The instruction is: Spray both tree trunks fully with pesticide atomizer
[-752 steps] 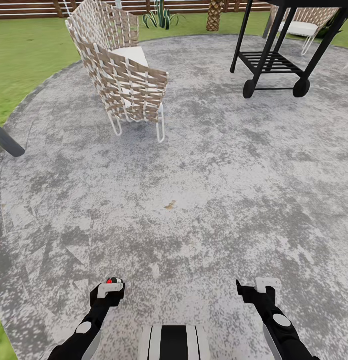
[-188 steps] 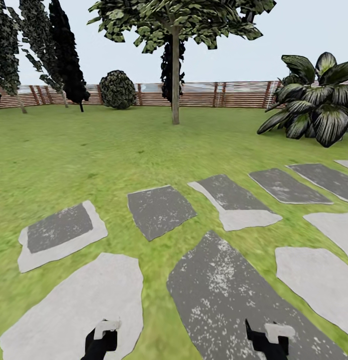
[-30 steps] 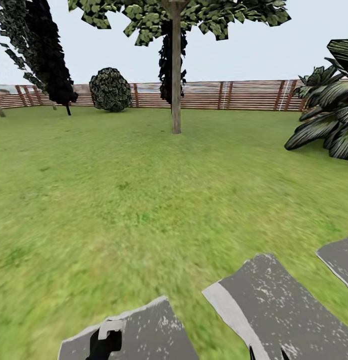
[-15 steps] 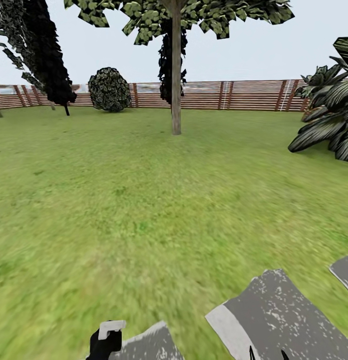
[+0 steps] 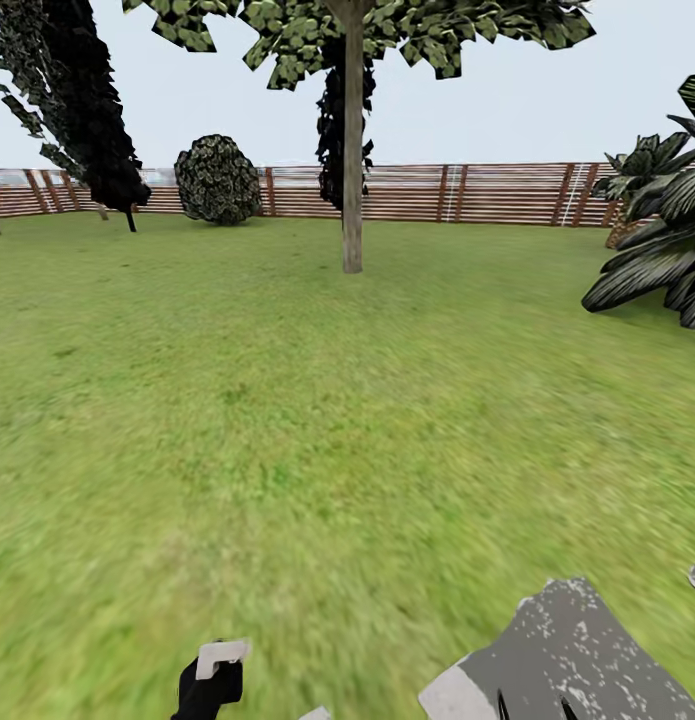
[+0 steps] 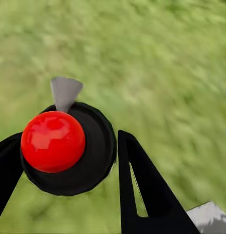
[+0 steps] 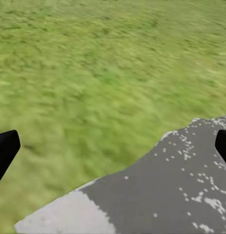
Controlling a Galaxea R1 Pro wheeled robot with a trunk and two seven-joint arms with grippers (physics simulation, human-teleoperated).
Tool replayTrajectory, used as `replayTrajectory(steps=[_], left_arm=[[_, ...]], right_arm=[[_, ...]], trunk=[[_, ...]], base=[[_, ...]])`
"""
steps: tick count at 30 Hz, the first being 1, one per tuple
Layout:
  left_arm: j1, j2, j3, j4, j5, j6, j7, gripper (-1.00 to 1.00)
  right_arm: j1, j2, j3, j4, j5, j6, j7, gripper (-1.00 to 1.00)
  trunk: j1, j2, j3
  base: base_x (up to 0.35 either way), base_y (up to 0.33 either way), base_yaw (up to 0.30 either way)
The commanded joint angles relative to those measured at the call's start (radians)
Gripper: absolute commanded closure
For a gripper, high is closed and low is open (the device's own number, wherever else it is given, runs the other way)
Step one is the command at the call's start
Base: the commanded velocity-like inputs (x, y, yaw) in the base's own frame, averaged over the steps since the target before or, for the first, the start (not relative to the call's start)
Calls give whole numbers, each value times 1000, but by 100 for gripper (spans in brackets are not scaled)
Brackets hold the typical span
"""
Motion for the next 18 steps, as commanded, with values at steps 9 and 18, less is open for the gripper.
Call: replayTrajectory(steps=[9,18], left_arm=[[0,-1,0,0,-1,-1,1,100],[0,-1,0,1,-2,-2,1,100]], right_arm=[[0,0,0,0,0,0,0,-100],[0,0,0,1,0,0,0,-100]], trunk=[[0,0,0],[0,0,0]], base=[[339,0,0],[339,0,0]])
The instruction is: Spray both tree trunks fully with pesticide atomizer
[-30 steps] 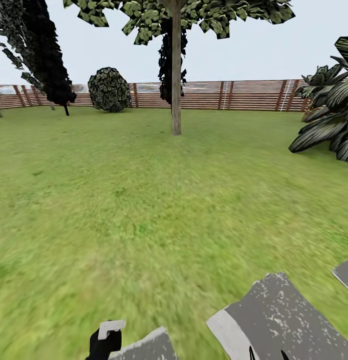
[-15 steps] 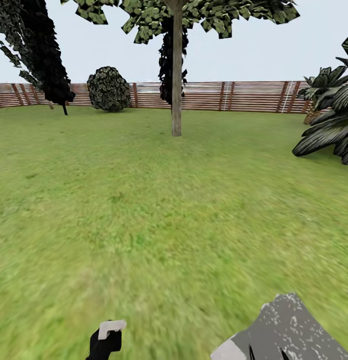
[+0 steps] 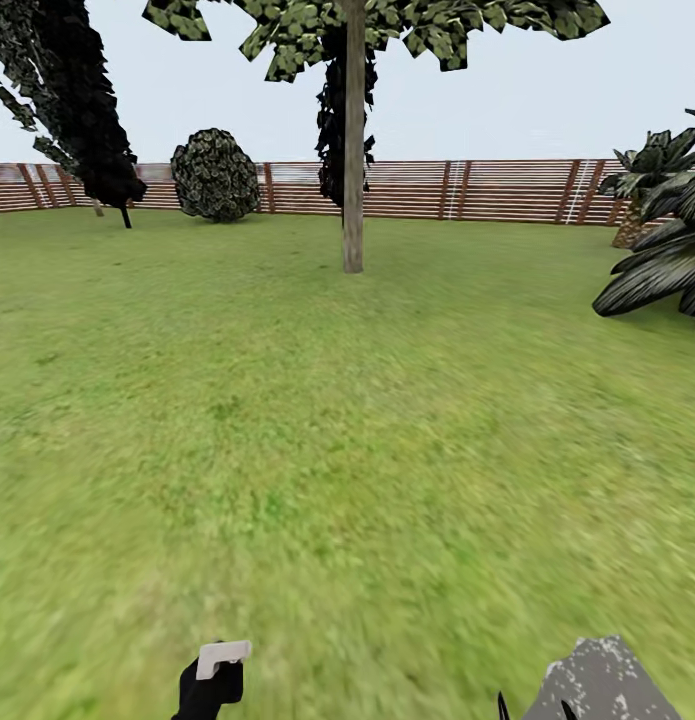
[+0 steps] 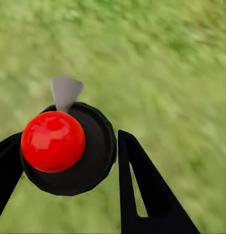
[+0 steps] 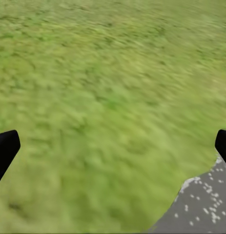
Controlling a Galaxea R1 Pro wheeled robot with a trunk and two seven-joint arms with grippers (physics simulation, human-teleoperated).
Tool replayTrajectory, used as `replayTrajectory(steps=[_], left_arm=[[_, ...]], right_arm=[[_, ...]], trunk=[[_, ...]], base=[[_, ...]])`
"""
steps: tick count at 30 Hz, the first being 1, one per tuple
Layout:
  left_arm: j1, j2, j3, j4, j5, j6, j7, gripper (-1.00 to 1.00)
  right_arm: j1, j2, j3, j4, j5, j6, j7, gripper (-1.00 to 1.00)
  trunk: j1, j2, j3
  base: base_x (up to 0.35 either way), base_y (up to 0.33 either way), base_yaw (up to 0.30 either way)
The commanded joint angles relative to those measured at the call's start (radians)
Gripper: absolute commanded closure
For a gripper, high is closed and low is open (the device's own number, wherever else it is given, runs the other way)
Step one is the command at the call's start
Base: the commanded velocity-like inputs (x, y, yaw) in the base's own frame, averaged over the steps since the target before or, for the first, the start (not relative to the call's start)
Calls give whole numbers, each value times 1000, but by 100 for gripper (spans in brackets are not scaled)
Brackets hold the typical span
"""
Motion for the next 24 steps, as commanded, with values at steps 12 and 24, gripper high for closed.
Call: replayTrajectory(steps=[12,24], left_arm=[[0,0,0,0,-1,0,1,100],[0,0,-1,0,-1,0,1,100]], right_arm=[[0,0,0,0,0,0,0,-100],[0,0,0,-1,-1,0,0,-100]], trunk=[[0,0,0],[0,0,0]], base=[[339,0,0],[339,0,0]])
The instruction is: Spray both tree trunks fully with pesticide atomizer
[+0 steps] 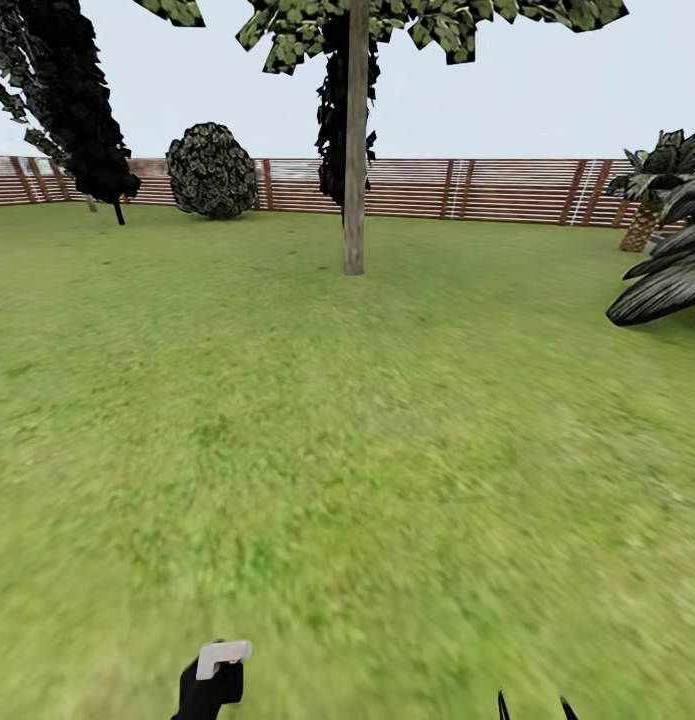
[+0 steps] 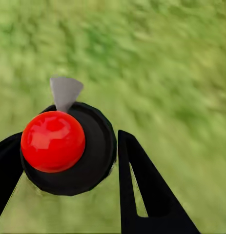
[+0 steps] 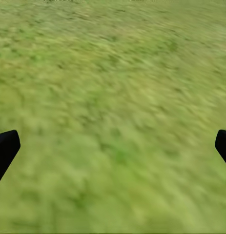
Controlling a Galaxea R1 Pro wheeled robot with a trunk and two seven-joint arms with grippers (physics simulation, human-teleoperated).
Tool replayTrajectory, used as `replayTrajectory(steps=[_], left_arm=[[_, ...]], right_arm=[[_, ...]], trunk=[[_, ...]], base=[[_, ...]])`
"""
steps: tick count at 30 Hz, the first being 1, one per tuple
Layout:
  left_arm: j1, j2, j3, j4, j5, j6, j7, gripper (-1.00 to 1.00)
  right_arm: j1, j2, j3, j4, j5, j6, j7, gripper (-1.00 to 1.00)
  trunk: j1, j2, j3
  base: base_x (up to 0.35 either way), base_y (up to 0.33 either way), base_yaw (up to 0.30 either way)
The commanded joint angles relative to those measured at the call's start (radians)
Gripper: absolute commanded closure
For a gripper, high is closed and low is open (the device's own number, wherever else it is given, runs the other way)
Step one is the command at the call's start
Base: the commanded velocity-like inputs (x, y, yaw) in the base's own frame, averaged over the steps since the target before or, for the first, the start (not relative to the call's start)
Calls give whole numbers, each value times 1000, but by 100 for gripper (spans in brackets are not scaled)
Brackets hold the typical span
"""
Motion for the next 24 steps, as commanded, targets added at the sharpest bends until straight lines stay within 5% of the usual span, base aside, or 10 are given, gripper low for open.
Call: replayTrajectory(steps=[1,24], left_arm=[[0,0,0,0,0,0,1,100],[0,0,0,0,0,0,0,100]], right_arm=[[0,0,0,0,0,0,0,-100],[0,0,0,0,0,0,0,-100]], trunk=[[0,0,0],[0,0,-18]], base=[[339,0,0],[339,0,0]])
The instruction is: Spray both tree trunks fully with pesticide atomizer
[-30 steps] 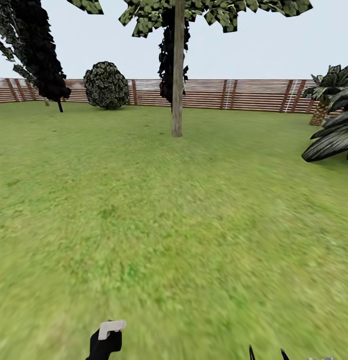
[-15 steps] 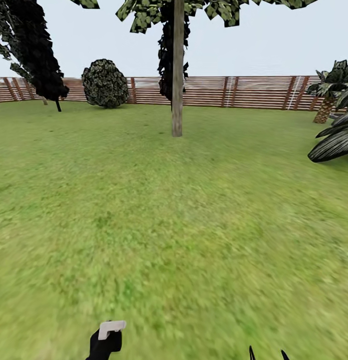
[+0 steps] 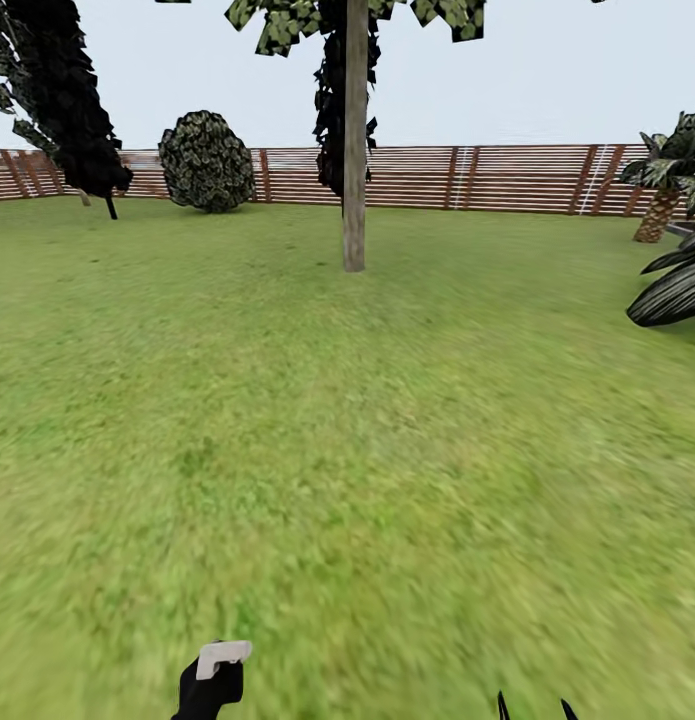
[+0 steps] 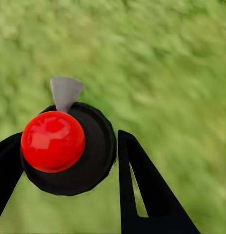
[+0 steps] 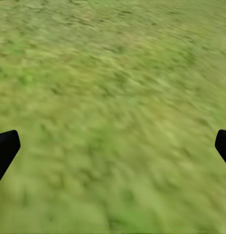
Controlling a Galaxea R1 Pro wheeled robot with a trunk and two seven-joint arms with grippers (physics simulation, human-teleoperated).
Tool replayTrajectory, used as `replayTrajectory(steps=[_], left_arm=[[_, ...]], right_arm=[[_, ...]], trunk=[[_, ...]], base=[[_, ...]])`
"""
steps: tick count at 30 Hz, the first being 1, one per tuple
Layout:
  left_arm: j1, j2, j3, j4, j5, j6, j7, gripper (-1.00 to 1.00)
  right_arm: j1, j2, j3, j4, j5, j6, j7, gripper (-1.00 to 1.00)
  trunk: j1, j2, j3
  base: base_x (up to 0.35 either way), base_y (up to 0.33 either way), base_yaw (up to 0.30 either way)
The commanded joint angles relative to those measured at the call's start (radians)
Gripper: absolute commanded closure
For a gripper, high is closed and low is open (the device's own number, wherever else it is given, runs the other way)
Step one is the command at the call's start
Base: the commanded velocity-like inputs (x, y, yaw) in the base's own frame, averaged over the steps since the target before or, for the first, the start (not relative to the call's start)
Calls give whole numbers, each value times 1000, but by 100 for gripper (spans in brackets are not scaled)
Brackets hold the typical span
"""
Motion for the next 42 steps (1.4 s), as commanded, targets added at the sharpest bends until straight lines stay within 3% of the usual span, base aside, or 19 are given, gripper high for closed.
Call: replayTrajectory(steps=[1,42], left_arm=[[0,0,0,0,0,0,1,100],[0,0,-1,0,0,0,1,100]], right_arm=[[0,0,0,0,0,0,0,-100],[0,4,0,0,0,0,0,-100]], trunk=[[0,0,0],[0,0,-1]], base=[[339,0,0],[339,0,-2]])
